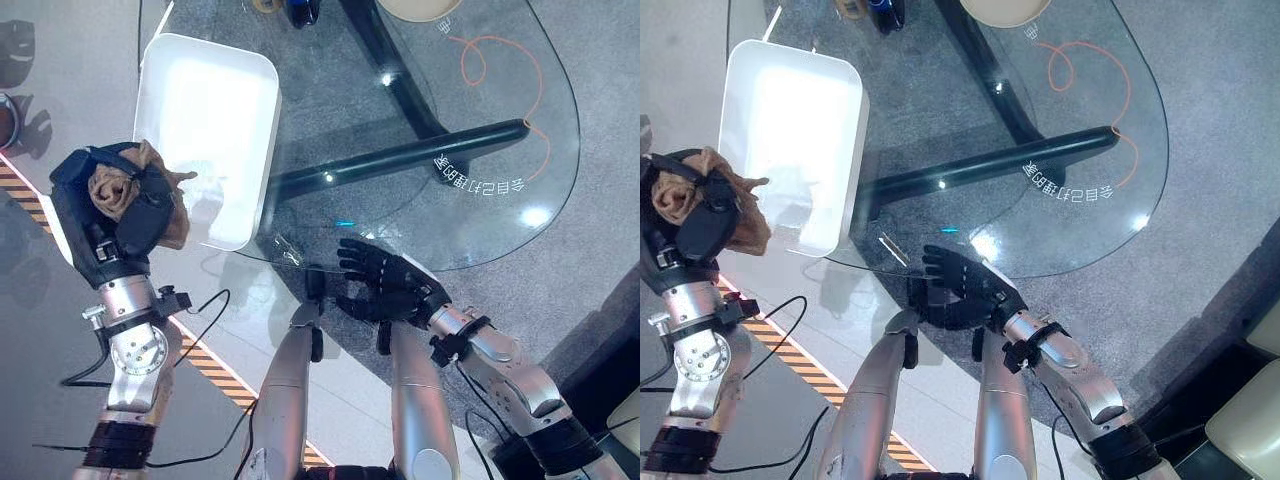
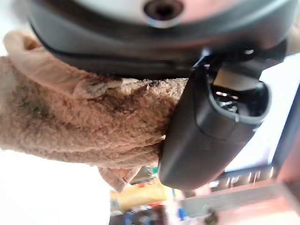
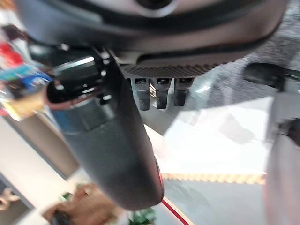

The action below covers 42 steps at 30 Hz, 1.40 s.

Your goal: Wipe the table with a cloth and put it in the basket.

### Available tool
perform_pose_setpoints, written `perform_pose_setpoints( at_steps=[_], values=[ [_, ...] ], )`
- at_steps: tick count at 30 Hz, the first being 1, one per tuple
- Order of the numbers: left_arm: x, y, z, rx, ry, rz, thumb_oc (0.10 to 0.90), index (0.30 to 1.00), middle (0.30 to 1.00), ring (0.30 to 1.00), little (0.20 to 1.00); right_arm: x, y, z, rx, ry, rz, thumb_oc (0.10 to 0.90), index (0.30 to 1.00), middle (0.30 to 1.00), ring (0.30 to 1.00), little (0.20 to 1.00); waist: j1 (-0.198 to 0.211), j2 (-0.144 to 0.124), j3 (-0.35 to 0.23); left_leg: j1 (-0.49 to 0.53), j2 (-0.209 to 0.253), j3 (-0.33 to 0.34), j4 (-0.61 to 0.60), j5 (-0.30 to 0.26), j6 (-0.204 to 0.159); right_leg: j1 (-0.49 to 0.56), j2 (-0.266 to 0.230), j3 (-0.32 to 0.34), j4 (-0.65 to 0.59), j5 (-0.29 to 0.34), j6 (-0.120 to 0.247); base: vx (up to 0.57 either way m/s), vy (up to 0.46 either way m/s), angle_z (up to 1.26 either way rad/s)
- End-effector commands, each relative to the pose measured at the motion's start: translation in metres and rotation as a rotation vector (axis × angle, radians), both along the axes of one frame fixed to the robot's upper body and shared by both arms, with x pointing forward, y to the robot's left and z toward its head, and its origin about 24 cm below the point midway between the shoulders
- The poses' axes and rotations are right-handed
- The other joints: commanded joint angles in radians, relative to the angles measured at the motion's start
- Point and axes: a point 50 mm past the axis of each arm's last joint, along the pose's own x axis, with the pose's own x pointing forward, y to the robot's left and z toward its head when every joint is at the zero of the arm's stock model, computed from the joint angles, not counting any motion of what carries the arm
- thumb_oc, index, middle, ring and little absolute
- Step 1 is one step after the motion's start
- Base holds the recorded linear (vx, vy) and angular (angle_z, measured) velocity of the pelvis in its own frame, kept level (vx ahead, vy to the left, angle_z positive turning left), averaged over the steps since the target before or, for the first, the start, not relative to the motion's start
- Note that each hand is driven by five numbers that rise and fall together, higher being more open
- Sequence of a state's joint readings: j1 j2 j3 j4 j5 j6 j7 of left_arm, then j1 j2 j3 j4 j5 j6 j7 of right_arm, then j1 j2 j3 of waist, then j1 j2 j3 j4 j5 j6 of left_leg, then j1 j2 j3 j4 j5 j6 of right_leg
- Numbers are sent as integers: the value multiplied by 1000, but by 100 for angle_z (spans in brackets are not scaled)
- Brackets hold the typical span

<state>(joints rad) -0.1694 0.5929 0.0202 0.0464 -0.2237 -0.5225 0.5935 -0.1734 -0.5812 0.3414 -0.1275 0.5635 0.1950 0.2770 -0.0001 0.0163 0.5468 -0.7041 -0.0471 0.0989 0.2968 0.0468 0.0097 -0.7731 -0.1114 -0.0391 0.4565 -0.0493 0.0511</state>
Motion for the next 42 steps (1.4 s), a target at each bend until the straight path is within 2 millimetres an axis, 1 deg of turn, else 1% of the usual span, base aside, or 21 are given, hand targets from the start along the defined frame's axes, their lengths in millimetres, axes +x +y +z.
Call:
perform_pose_setpoints(
  at_steps=[1,5,6,10,12,13,19,23,28,31,34,35,39,42],
  values=[
    [2,16,57,124,-223,168,100,300,300,300,200,-4,14,3,-112,3,175,800,900,900,900,900,-24,49,-27,-36,-59,1,90,-92,2,-8,71,-5,-50,-11,-21,7,90,0],
    [15,21,64,154,-185,225,100,300,300,300,200,0,9,-8,-202,69,180,800,900,900,900,900,-29,45,-27,-59,-51,9,94,-89,0,-36,72,-1,-48,-6,-19,14,64,-5],
    [22,23,68,173,-166,253,100,300,300,300,200,2,6,-13,-226,107,167,800,900,900,900,900,-33,43,-27,-69,-48,12,95,-88,-1,-49,75,3,-45,-3,-18,20,61,-2],
    [38,24,77,195,-134,291,100,300,300,300,200,8,-2,-23,-253,163,142,800,900,900,900,900,-44,38,-27,-95,-41,21,99,-87,-2,-83,80,10,-39,3,-15,17,68,-1],
    [43,24,83,205,-128,300,100,300,300,300,200,10,-4,-24,-248,177,140,800,900,900,900,900,-50,35,-27,-105,-39,23,102,-86,-3,-95,82,14,-37,7,-13,20,59,1],
    [50,24,90,218,-118,310,100,300,300,300,200,11,-5,-25,-244,193,137,800,900,900,900,900,-57,31,-27,-118,-37,24,106,-86,-4,-110,84,19,-33,10,-11,21,50,1],
    [66,19,101,212,-81,303,100,300,300,300,200,16,-3,-24,-252,209,132,800,900,900,900,900,-74,18,-27,-165,-32,28,118,-83,-7,-158,92,32,-30,23,-7,15,55,-2],
    [75,16,101,214,-41,310,100,300,300,300,200,19,-2,-24,-246,212,126,800,900,900,900,900,-82,10,-27,-189,-30,30,124,-83,-9,-185,99,41,-22,28,-4,16,45,-3],
    [85,21,102,183,9,344,100,300,300,300,200,25,-4,-21,-234,214,108,800,900,900,900,900,-94,-8,-27,-214,-25,32,132,-81,-14,-206,106,46,-21,36,0,5,42,-3],
    [90,27,103,164,55,384,100,300,300,300,200,28,-5,-19,-232,217,103,800,900,900,900,900,-99,-18,-27,-232,-21,32,135,-77,-20,-220,108,46,-19,39,1,-4,20,-3],
    [94,37,100,85,123,400,100,300,300,300,200,30,-5,-16,-224,213,97,800,900,900,900,900,-104,-28,-27,-250,-16,31,139,-75,-24,-238,111,47,-11,39,1,-9,9,-6],
    [96,42,97,43,152,412,100,300,300,300,200,31,-4,-15,-218,210,92,800,900,900,900,900,-107,-34,-27,-258,-14,30,140,-75,-27,-246,114,48,-9,40,2,-12,-1,-9],
    [98,49,91,11,204,436,100,300,300,300,200,32,-2,-14,-208,201,91,800,900,900,900,900,-110,-41,-27,-266,-12,27,135,-70,-29,-253,119,48,-10,43,3,-12,-1,-4],
    [100,55,85,-66,243,426,100,300,300,300,200,35,-1,-11,-193,190,84,800,900,900,900,900,-110,-51,-27,-273,-12,20,128,-66,-33,-254,122,46,-17,45,6,-10,-5,0]
  ],
)
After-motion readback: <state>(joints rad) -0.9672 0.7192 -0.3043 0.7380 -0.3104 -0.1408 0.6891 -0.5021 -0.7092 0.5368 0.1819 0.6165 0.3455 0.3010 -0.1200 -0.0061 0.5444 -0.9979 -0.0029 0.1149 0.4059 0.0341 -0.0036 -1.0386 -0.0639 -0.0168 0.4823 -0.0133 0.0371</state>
